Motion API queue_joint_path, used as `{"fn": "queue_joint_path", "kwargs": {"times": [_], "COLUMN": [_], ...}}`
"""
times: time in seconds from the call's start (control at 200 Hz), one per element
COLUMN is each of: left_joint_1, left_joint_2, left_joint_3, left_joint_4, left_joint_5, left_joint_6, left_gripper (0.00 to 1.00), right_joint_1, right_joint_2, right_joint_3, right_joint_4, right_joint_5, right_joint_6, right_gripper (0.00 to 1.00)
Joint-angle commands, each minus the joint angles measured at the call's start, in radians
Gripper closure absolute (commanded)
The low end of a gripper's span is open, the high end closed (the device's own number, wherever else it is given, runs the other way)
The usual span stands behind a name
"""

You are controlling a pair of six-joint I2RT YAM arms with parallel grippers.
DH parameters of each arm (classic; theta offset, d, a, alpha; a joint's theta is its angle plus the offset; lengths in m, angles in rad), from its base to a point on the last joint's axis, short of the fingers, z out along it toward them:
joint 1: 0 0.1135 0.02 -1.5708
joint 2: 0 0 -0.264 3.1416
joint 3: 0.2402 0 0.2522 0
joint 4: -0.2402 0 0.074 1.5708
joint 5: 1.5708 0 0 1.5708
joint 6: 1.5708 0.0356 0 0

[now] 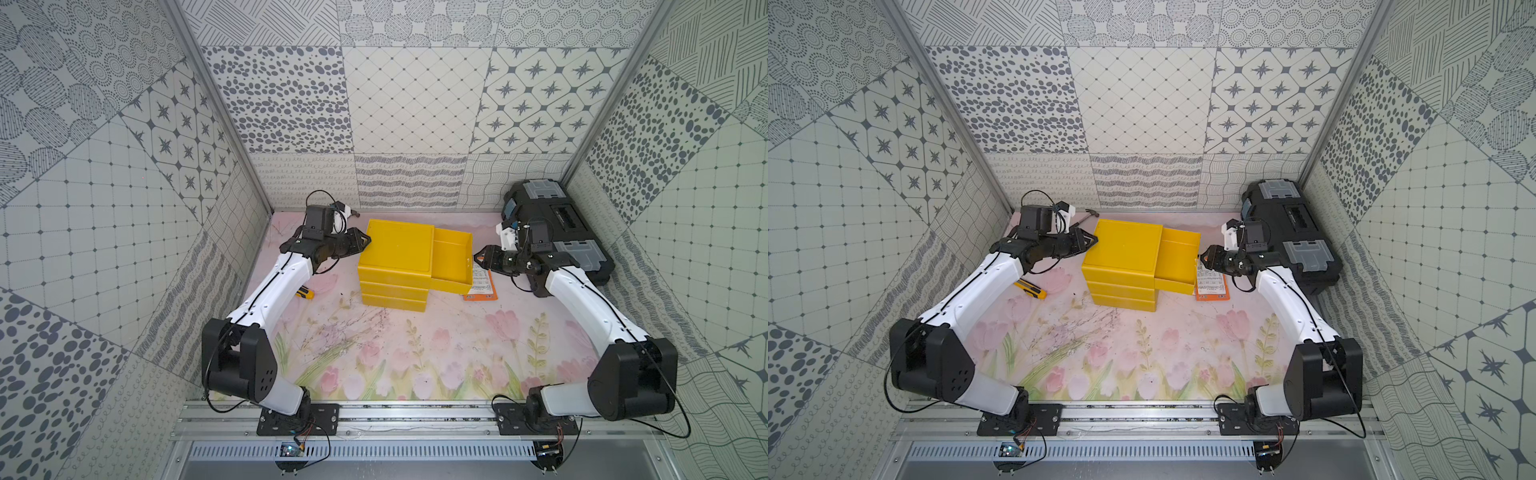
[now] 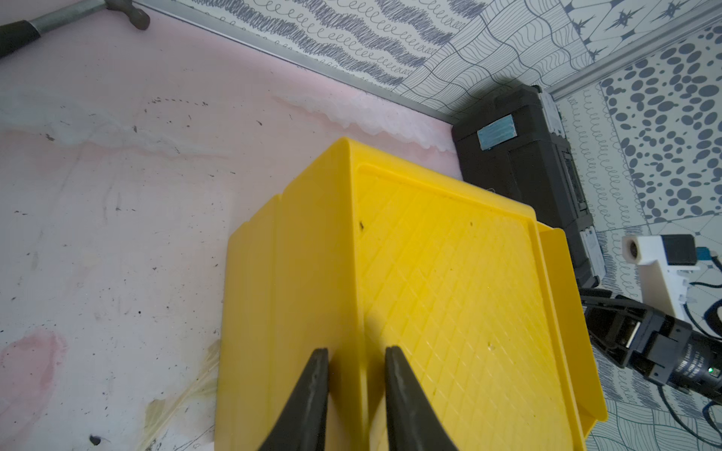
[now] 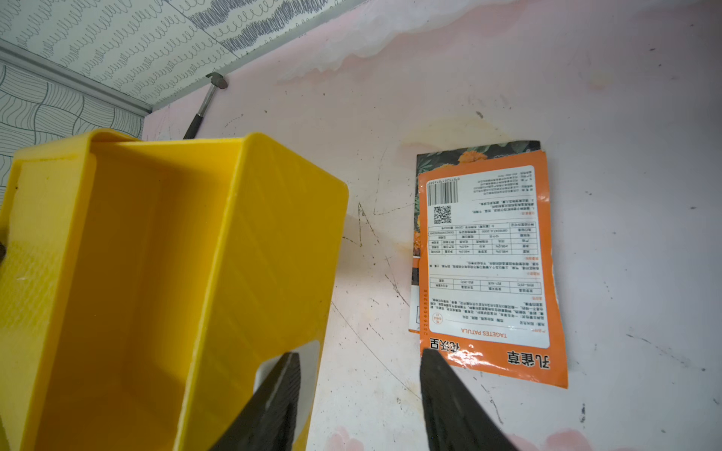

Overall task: Take the seed bags out of the drawer
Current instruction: Close the drawer in the storage box.

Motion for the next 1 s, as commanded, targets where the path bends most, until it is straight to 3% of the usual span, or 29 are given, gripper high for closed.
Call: {"fn": "queue_joint_path", "kwargs": {"times": [0.0,0.71,0.996], "left_joint_1": [-0.006,-0.009,-0.008], "left_joint_2": [0.013,0.012,-0.002], "left_joint_3": [-0.019,-0.02,-0.02], "left_joint_4": [-0.242,-0.24,-0.245], "left_joint_5": [-0.009,-0.011,-0.031], "left_joint_6": [0.018,0.017,0.021], "left_gripper": [0.73,0.73,0.66], "right_joint_1": [0.03,0.178,0.228], "right_joint_2": [-0.009,0.183,0.254], "right_joint_3": [-0.006,0.086,0.152], "right_joint_4": [0.029,0.213,0.24], "right_joint_5": [-0.028,-0.128,-0.138], "right_joint_6": [0.024,0.175,0.202], "right_gripper": [0.45,0.45,0.45]}}
